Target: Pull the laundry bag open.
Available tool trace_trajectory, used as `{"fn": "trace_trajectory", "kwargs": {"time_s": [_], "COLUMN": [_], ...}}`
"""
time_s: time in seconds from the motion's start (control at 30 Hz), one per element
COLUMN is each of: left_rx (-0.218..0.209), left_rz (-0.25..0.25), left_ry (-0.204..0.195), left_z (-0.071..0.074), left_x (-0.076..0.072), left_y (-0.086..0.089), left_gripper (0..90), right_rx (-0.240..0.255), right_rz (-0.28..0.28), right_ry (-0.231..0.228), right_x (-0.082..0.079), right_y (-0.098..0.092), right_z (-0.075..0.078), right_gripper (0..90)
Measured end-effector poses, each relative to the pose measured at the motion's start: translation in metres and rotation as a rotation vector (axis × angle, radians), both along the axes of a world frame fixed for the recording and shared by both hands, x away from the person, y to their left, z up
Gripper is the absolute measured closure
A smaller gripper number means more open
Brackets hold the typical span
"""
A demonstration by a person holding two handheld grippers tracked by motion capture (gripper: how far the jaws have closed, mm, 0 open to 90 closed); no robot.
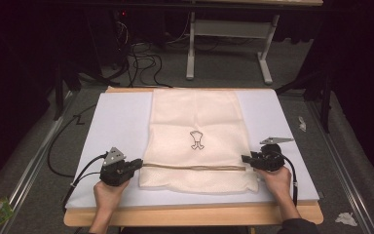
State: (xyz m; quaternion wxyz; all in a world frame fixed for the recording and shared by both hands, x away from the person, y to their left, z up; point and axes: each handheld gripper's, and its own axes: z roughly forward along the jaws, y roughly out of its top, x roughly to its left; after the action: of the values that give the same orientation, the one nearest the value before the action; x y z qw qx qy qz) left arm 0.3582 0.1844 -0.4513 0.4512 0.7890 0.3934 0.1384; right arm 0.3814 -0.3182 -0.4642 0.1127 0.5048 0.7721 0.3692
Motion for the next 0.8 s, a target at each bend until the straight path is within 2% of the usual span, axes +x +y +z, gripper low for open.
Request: {"fn": "trace_trajectory", "kwargs": {"time_s": [0.03,0.23,0.37,0.8], "left_rx": [-0.005,-0.041,-0.07,-0.074], "left_rz": [0.002,0.014,0.021,0.081], "left_ry": [-0.005,-0.041,-0.053,-0.102], "left_z": [0.001,0.005,0.008,0.023], "left_x": [0.0,0.0,0.001,0.004], "left_y": [0.001,0.005,0.006,0.019], "left_gripper": [82.9,76.8,70.0,60.8], "right_rx": [0.001,0.012,-0.004,0.031], "right_rz": [-0.001,-0.021,-0.02,-0.058], "right_ry": [-0.015,-0.036,-0.069,-0.175], "right_x": [0.0,-0.003,-0.005,-0.013], "right_y": [-0.001,-0.006,-0.004,-0.017], "right_z": [0.001,0.005,0.009,0.03], "right_gripper": [58.8,55.6,57.1,61.3]}}
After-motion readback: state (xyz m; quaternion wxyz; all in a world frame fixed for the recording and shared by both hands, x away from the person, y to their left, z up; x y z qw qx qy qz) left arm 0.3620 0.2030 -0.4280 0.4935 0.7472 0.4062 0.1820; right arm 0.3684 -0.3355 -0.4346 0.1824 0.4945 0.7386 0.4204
